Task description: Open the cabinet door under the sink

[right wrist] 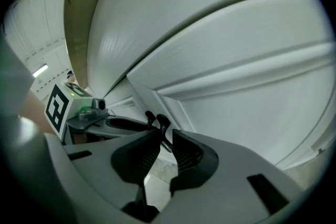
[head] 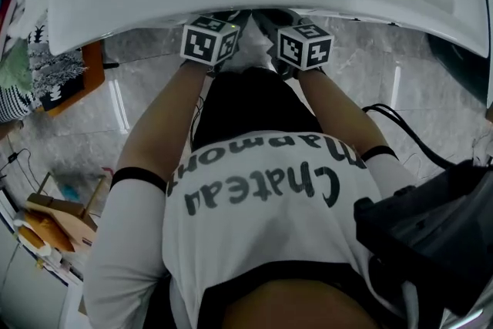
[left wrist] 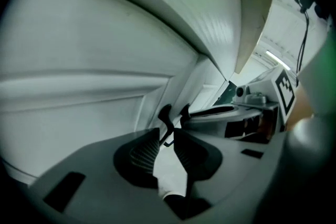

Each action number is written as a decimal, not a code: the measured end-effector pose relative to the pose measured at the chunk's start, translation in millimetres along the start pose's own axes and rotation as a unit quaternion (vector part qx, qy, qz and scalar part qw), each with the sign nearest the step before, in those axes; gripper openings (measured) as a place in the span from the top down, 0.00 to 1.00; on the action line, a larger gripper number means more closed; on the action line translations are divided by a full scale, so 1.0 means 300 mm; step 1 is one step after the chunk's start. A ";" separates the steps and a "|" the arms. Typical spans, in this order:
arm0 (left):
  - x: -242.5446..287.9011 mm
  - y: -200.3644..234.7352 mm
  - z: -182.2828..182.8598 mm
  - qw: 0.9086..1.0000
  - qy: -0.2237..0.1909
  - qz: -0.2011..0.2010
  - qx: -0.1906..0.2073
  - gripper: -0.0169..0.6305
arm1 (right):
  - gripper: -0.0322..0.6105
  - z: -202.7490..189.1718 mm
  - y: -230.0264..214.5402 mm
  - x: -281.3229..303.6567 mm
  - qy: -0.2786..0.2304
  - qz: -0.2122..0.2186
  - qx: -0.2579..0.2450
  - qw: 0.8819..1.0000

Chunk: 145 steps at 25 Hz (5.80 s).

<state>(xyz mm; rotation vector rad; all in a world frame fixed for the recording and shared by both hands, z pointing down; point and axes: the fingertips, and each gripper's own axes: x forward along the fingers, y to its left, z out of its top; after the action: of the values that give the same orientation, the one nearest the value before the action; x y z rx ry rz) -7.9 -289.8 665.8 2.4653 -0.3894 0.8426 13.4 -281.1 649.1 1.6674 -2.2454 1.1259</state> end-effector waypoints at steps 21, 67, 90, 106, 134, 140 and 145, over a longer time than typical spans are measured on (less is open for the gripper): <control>-0.013 -0.079 -0.118 0.975 0.085 0.005 0.203 0.89 | 0.89 -0.088 0.052 -0.053 0.075 0.010 -0.110 0.991; -0.381 -0.207 -0.587 0.907 0.249 -0.094 0.328 0.87 | 0.90 -0.377 0.107 -0.366 0.212 0.031 -0.238 0.947; -0.484 -0.164 -0.719 0.866 0.344 -0.025 0.362 0.87 | 0.90 -0.432 0.082 -0.456 0.215 0.047 -0.255 0.942; -0.491 -0.153 -0.733 0.851 0.383 0.002 0.360 0.84 | 0.90 -0.533 0.016 -0.629 0.275 0.051 -0.320 0.905; -0.660 -0.080 -0.845 0.840 0.378 0.027 0.388 0.84 | 0.86 -0.596 -0.147 -0.835 0.322 -0.005 -0.359 0.876; -0.697 -0.059 -0.863 0.836 0.383 0.018 0.393 0.84 | 0.86 -0.597 -0.164 -0.857 0.344 0.001 -0.372 0.862; -0.723 -0.038 -0.878 0.828 0.389 0.008 0.404 0.84 | 0.86 -0.599 -0.183 -0.873 0.360 0.004 -0.376 0.854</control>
<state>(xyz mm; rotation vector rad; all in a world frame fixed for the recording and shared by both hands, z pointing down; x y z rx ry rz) -298.5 -114.8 704.1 2.4608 0.3265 2.2540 104.2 27.4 671.6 0.7416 -1.8034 0.5673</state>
